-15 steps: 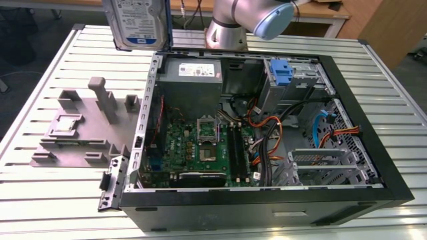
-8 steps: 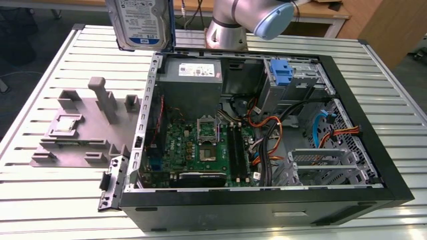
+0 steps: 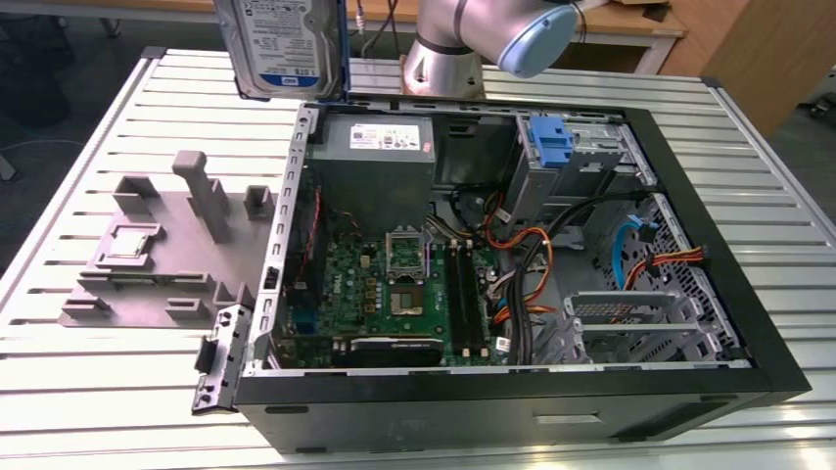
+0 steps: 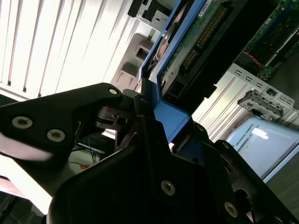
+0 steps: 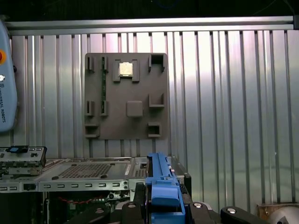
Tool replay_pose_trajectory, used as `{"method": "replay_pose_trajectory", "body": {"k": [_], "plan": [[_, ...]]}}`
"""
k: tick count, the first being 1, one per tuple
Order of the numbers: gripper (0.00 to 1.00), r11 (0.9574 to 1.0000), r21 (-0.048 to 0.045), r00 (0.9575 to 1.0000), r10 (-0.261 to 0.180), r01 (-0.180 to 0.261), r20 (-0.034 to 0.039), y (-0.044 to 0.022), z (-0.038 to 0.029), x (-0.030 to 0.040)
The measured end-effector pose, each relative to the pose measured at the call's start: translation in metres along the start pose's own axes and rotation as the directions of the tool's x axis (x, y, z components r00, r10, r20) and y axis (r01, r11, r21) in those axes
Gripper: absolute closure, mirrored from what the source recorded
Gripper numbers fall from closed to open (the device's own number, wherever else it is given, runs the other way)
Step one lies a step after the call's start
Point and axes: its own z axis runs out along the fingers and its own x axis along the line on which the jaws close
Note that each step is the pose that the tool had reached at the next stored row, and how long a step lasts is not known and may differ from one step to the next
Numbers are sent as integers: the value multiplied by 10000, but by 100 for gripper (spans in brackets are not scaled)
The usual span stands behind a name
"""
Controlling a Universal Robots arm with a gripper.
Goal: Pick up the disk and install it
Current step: 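Pick up the disk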
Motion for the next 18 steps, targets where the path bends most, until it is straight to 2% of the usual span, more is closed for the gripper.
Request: {"method": "replay_pose_trajectory", "body": {"k": [11, 18], "plan": [[63, 10000, 0, 10000, 1, -1, 0, -47, -1, 9], [63, 10000, 1, 10000, 46, -46, 0, -55, -3, 96]]}}
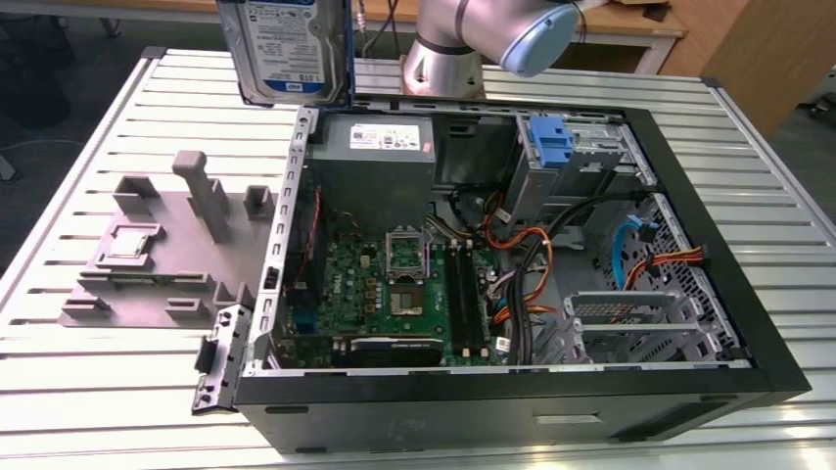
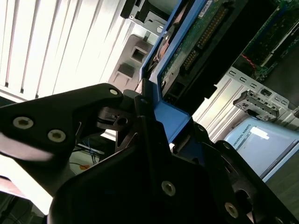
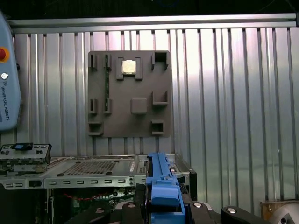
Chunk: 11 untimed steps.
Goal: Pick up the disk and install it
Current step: 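Pick up the disk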
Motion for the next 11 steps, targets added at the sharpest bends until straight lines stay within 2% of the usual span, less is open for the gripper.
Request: {"method": "replay_pose_trajectory", "body": {"k": [5, 11], "plan": [[63, 10000, 0, 10000, 24, -24, 0, -17, -1, 35], [63, 10000, 1, 10000, 25, -25, 1, -129, -2, 38]]}}
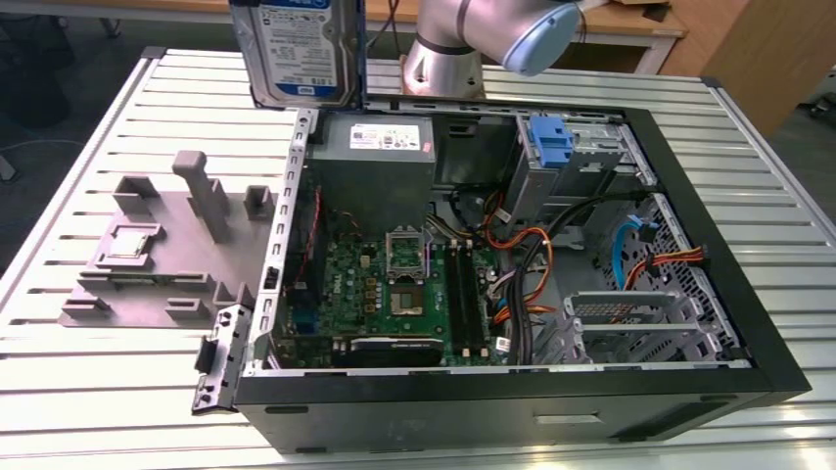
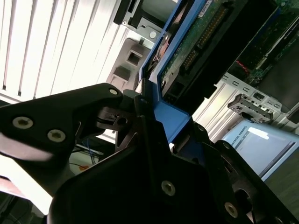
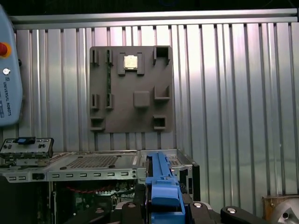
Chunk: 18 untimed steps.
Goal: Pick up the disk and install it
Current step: 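Pick up the disk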
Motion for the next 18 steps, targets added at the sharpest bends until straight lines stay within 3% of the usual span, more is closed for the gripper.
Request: {"method": "replay_pose_trajectory", "body": {"k": [18], "plan": [[63, 10000, 0, 10000, 0, 0, 0, -377, -4, -14]]}}
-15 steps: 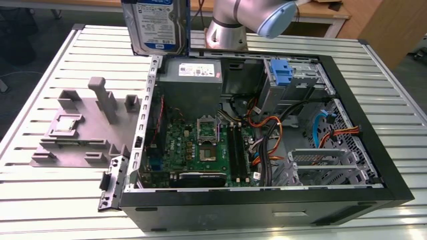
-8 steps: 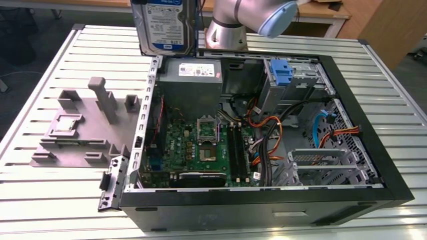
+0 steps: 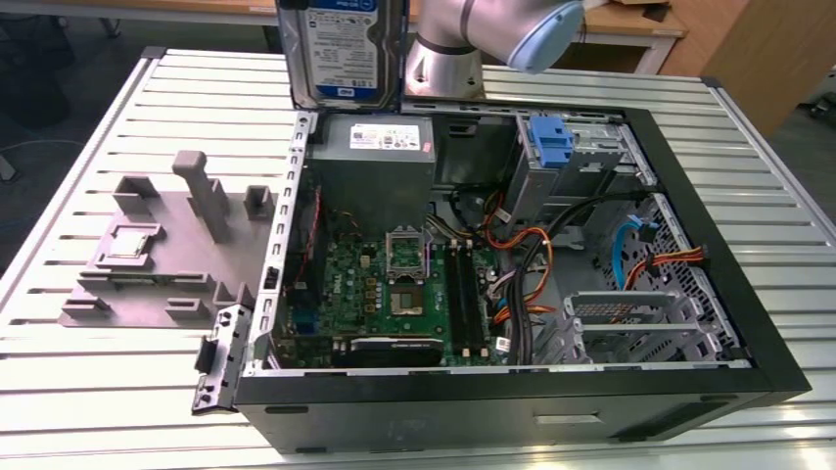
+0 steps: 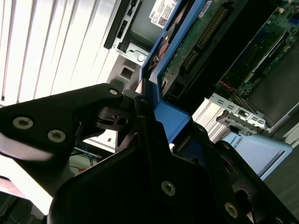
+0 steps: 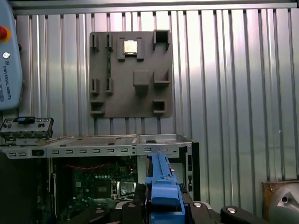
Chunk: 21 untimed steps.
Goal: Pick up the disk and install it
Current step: 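Pick up the disk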
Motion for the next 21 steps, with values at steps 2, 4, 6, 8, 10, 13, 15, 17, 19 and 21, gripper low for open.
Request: {"method": "replay_pose_trajectory", "body": {"k": [2, 4, 6, 8, 10, 13, 15, 17, 19, 21], "plan": [[63, 10000, 0, 10000, 0, 0, -1, -35, -1, -2], [63, 10000, 0, 10000, -1, 1, 0, -69, -1, -3], [63, 10000, 0, 10000, -1, 1, 0, -103, -1, -5], [63, 10000, 0, 10000, 0, 0, 0, -138, -1, -7], [63, 10000, 0, 10000, 0, 0, 0, -172, -2, -8], [63, 10000, 0, 10000, 0, 0, 0, -222, -2, -11], [63, 10000, 0, 10000, 0, 0, 0, -255, -3, -12], [63, 10000, 0, 10000, 1, -1, 0, -287, -3, -14], [63, 10000, 0, 10000, 1, -1, 0, -318, -3, -15], [63, 10000, 0, 10000, 2, -2, 0, -349, -4, -17]]}}
